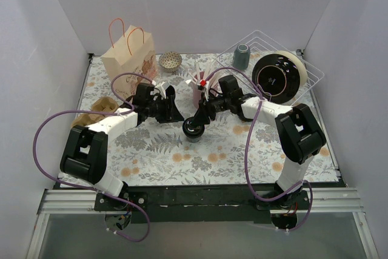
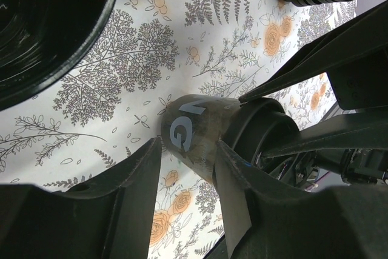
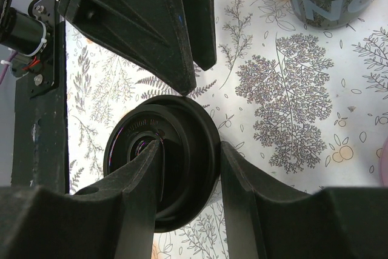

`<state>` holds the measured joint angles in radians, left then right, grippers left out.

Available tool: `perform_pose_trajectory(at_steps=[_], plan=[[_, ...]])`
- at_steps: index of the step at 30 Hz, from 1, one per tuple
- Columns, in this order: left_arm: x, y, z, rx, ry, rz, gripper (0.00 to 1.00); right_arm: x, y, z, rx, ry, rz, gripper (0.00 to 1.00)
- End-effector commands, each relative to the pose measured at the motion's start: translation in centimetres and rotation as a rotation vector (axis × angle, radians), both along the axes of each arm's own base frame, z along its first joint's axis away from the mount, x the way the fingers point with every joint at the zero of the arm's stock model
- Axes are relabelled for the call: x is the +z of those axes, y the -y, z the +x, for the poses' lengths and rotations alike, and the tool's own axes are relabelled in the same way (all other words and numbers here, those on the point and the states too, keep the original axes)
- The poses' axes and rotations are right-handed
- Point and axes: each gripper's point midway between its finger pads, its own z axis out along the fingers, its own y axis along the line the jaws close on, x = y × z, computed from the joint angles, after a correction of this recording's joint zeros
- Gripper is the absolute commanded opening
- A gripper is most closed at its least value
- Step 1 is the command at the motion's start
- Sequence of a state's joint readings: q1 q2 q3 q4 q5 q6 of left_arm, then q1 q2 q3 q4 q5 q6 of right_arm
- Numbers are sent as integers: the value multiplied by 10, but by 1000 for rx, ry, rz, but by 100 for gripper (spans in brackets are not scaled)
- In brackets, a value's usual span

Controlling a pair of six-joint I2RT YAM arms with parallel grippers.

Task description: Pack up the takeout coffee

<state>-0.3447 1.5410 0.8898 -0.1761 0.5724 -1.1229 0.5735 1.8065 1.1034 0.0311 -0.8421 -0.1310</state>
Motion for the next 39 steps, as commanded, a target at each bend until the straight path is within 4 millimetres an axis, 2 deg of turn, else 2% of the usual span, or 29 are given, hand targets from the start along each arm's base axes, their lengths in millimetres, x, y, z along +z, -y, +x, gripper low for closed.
perform_pose_trajectory(at_steps=[1, 8, 10, 17, 24, 31, 33, 38, 39], plan=[[18, 9, -14, -49, 22, -45, 41, -120, 61, -39, -40, -134, -420, 14], [32, 12, -9, -52, 53, -68, 40, -120, 61, -41, -40, -137, -418, 14], [28, 12, -10, -56, 39, -69, 40, -119, 61, -41, -39, -137, -416, 14], [6, 7, -23, -47, -9, -48, 38, -121, 61, -40, -41, -140, -419, 14], [-17, 10, -33, -35, -51, 10, 36, -124, 60, -41, -40, -150, -414, 13], [-79, -13, -57, 66, -172, 228, 33, -130, 63, -48, -60, -188, -409, 13], [-85, -18, -59, 94, -165, 290, 32, -134, 64, -51, -66, -190, -405, 13], [-97, -18, -71, 98, -186, 321, 32, -137, 65, -51, -72, -194, -410, 13], [-91, -17, -68, 102, -170, 306, 33, -137, 65, -49, -74, -189, -410, 13]])
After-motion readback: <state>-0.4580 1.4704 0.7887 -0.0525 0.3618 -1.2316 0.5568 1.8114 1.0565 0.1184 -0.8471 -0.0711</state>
